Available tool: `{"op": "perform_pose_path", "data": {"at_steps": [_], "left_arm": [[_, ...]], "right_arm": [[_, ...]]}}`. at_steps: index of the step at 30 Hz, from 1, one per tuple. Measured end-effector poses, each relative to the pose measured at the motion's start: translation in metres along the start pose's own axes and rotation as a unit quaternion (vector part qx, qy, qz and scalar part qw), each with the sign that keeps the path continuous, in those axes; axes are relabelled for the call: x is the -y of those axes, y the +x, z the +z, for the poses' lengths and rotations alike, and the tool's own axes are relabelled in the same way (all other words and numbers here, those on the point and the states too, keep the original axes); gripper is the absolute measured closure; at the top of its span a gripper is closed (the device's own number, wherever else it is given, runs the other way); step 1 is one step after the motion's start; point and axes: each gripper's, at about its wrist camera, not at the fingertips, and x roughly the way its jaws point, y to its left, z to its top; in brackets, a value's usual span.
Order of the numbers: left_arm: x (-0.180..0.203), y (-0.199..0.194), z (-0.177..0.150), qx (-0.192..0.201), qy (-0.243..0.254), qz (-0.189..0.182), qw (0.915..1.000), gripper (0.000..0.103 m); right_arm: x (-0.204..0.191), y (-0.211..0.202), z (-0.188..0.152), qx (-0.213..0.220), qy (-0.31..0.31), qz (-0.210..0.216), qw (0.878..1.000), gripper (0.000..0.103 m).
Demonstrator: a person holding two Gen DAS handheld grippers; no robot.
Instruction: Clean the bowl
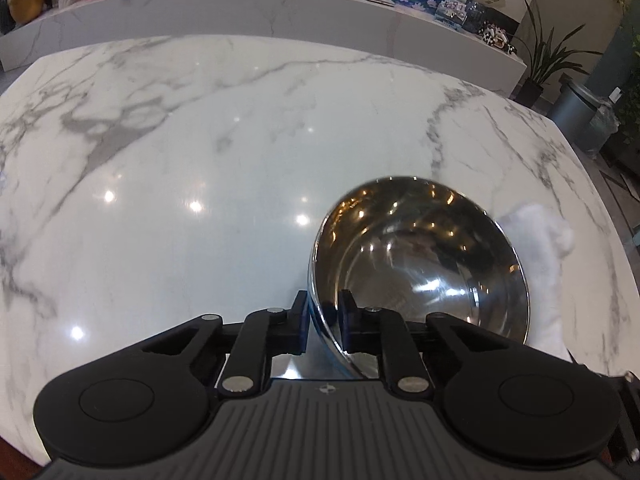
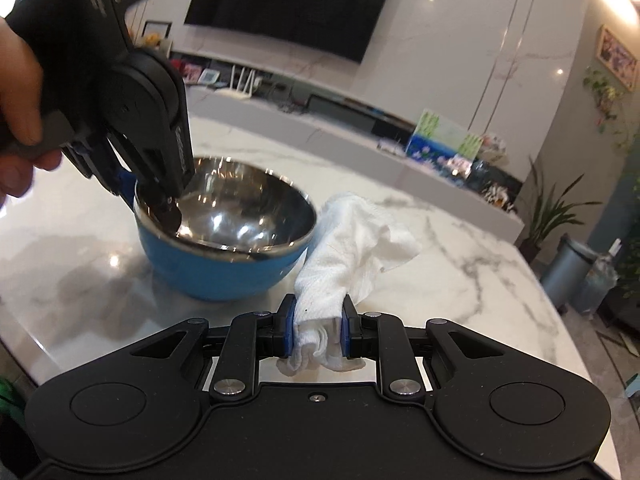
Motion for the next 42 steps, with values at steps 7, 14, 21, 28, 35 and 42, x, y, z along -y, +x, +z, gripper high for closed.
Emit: {"op": "perform_pose_path", "data": {"at_steps": [7,14,21,28,35,42], "left_arm": [[0.001,0.002,0.001,0.003,0.002,-0.002,1.0000,0.090],[0.000,0.001,0.000,0.003,-0.005,-0.007,1.0000,0.089],[-0.005,0.002,-0.009,-0.028,-0.036,-0.022,0.9987,0.061],[-0.004,0.000,-0.014,-0.035,-0.034,-0.024,0.9985,0.067],[-0.001,0.000,-0.009,-0.026,-0.011,-0.020,0.9994,0.084],[-0.002,0.001,0.004,-0.007,0.002,-0.007,0.9999,0.091]], "right_arm": [[-0.005,0.009,-0.001,-0.015,-0.010,0.021,1.000,0.084],[-0.015,0.016,-0.005,-0.051,-0.023,0.048,0.997,0.084],[-0.012,0.027,-0.001,-0.062,-0.027,0.053,0.996,0.084],[-0.018,0.029,0.003,-0.062,-0.025,0.051,0.996,0.084],[-0.011,0.024,0.001,-0.038,-0.015,0.022,0.999,0.084],[0.000,0.019,0.006,0.008,0.000,-0.002,1.000,0.084]]}}
